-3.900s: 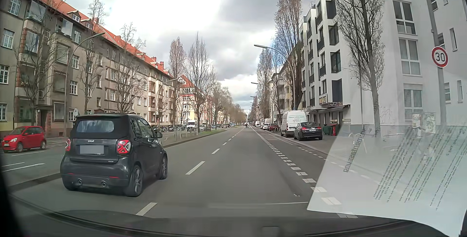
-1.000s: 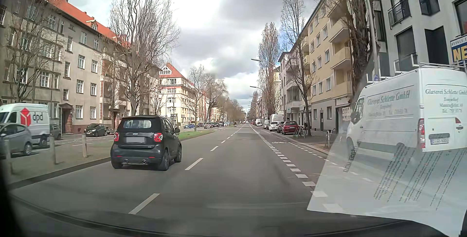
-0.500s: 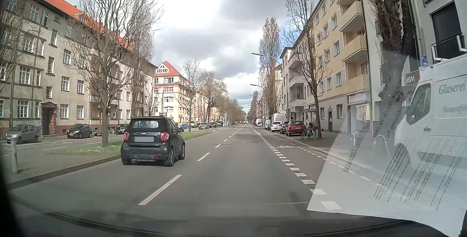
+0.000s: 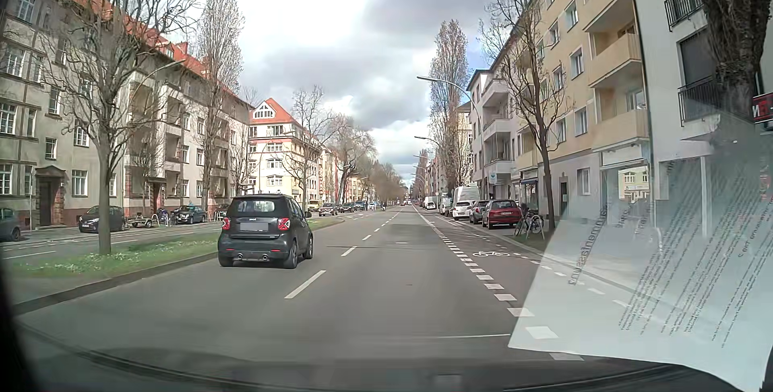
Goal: Follow the waypoints while adhering to traffic rules and regulations
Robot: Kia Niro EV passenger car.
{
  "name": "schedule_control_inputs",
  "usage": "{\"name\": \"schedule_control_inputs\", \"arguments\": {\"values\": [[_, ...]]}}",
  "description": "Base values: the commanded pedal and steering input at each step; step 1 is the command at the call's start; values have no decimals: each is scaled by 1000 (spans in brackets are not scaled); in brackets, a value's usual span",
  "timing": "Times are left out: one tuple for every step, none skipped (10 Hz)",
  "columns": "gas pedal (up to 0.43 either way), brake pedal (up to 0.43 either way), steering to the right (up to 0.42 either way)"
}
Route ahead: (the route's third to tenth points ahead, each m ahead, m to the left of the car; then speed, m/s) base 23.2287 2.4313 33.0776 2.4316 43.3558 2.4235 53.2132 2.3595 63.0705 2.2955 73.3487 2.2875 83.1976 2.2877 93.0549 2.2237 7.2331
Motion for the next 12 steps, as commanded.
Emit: {"name": "schedule_control_inputs", "arguments": {"values": [[0, 37, 0], [8, 37, 0], [20, 37, 0], [39, 37, 0], [47, 37, 0], [47, 30, 0], [47, 37, 0], [47, 37, 0], [47, 30, 0], [47, 37, 0], [47, 30, 0], [47, 37, 0]]}}
